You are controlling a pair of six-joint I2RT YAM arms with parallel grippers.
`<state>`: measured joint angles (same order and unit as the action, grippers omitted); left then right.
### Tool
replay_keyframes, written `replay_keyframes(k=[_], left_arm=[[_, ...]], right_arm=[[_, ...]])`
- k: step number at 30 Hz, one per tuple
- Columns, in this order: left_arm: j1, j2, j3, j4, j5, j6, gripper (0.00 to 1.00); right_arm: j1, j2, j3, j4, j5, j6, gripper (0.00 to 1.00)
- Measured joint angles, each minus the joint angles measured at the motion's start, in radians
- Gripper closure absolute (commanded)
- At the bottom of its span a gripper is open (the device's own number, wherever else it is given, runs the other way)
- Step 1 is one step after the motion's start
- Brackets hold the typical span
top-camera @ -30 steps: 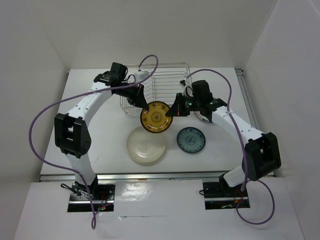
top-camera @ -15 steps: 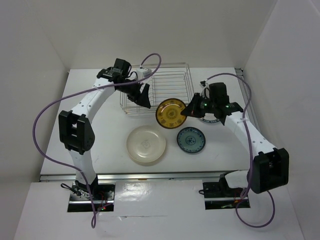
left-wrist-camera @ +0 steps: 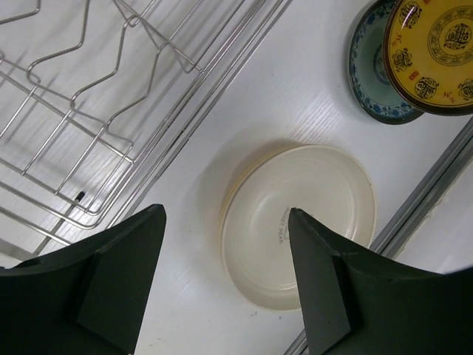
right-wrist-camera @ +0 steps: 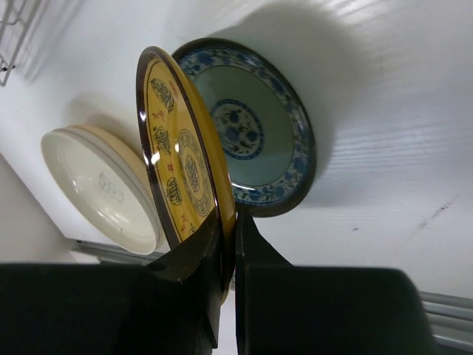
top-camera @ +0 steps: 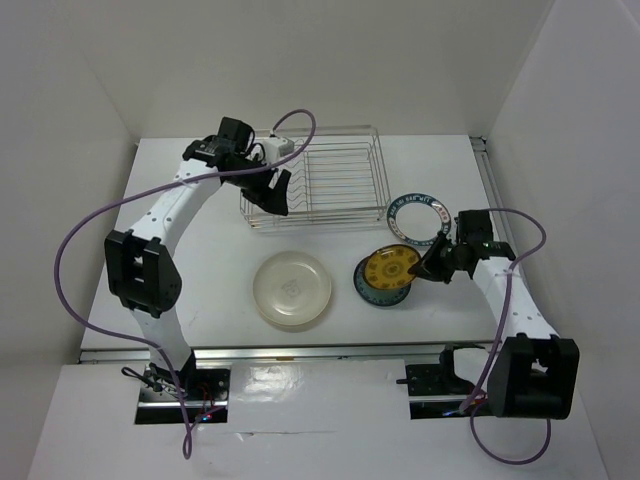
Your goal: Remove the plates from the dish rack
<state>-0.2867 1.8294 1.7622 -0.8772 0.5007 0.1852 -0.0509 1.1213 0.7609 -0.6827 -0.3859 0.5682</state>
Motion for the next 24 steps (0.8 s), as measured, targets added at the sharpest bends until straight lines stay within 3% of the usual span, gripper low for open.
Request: replay_keyframes(k=[9,11,14,16,17,20,24], left_arm=[[0.050,-0.014,-0.022,-0.013,-0.019,0.016,0.22],[0.050,-0.014,-0.023,-0.012,-0.023,0.021,0.22],[0.050,-0.014,-0.026,-0.013,-0.025,0.022,0.22],[0.050,-0.014,-0.031,-0.013,-0.025,0.022,0.22],[0.050,-0.014,-0.035,-0.013,-0.024,0.023,0.22],[0.050,-0.014,-0.038,-0.013,-0.024,0.022,0.22],[0.050,-0.014,-0.039,-0.013,-0.024,0.022,0.23]], right_arm=[[-0.026,0.081,-0.072,0.069,-0.045,0.003,0.99],[-0.026,0.108,-0.083,0.084,-0.049,-0.005,0.90],[-0.026,0.146,-0.092,0.103,-0.052,-0.014,0.66],[-0.026,0.161,-0.094,0.108,-0.054,-0.024,0.39],[-0.026,0.166,-0.094,0.109,-0.054,-0.019,0.32],[-0.024,0.169,-0.093,0.106,-0.043,-0.034,0.21],[-0.005,0.169,-0.067,0.068,0.001,-0.030,0.20]])
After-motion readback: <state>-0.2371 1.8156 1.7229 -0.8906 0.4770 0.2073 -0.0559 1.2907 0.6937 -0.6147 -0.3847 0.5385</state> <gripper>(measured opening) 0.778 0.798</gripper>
